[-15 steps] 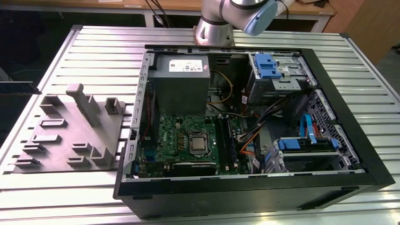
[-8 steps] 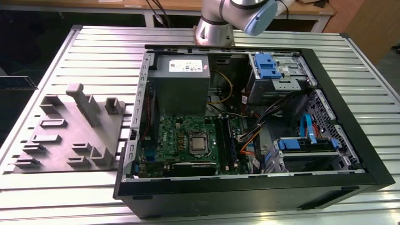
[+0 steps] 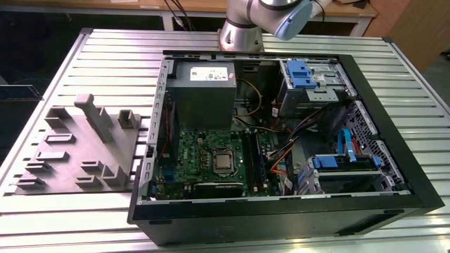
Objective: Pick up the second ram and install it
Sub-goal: 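Pick up the second ram and move it above second insertion slot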
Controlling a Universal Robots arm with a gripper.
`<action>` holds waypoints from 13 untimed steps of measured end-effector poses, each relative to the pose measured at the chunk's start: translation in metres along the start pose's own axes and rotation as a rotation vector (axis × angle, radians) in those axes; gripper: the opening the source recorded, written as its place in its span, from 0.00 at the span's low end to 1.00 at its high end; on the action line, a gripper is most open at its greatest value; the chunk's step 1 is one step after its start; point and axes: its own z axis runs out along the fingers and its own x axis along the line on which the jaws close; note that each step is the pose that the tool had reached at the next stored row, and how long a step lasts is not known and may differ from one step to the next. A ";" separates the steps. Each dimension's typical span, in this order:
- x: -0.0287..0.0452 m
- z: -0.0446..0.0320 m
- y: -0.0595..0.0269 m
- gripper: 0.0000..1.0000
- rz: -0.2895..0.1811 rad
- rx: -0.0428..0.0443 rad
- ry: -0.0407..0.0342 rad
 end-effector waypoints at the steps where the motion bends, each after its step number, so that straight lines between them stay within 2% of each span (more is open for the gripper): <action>1: 0.0001 0.0000 -0.0014 0.11 0.000 0.0001 0.0000; 4: 0.0000 -0.0003 -0.0084 0.11 0.000 0.0000 0.0000; 13: -0.0002 -0.0012 -0.0382 0.11 0.000 0.0000 0.0000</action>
